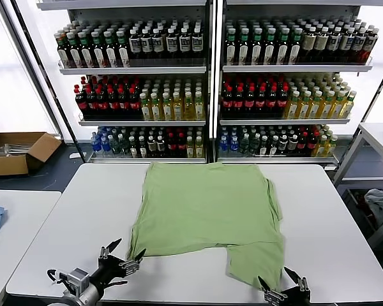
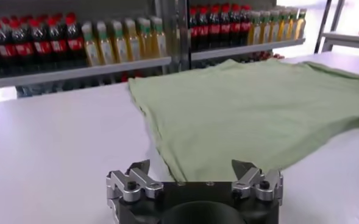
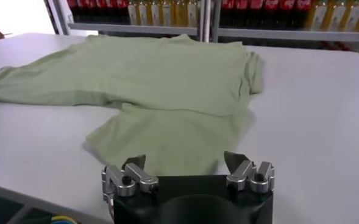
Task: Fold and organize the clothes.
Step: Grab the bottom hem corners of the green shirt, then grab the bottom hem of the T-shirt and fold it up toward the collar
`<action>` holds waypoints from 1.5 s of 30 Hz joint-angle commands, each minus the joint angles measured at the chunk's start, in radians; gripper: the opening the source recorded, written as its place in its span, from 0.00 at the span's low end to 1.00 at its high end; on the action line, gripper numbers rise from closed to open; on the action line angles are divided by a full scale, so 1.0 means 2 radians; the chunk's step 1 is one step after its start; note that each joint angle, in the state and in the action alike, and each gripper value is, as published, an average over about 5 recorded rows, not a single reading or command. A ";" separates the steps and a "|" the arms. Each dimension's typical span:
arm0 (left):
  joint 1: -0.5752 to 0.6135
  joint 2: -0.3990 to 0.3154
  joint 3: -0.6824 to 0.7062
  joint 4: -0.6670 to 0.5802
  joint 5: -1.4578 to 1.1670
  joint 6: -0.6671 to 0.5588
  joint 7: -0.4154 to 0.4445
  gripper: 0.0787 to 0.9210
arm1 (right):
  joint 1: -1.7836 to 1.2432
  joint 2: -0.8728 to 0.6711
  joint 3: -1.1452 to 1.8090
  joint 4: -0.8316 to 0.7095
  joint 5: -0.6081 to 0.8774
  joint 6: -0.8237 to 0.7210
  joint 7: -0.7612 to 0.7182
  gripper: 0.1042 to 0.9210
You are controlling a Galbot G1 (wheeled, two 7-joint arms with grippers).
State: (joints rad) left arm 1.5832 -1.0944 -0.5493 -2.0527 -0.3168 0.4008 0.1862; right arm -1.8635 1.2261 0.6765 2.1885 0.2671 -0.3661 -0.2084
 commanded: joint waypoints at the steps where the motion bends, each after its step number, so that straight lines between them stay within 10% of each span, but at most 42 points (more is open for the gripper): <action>1: 0.001 -0.003 0.010 0.025 0.003 0.013 0.004 0.78 | -0.005 0.001 -0.009 -0.008 -0.006 -0.005 0.004 0.68; 21: 0.007 -0.017 0.011 0.020 0.006 0.004 0.007 0.10 | -0.009 0.000 -0.001 -0.014 -0.005 0.049 -0.035 0.03; 45: 0.125 -0.046 -0.047 -0.135 0.022 0.014 -0.017 0.01 | -0.144 0.003 0.126 0.044 0.094 0.143 -0.150 0.01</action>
State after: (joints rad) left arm 1.7210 -1.1798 -0.5970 -2.2013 -0.2816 0.4247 0.1659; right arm -2.0610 1.2372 0.8406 2.2392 0.3730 -0.1234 -0.4599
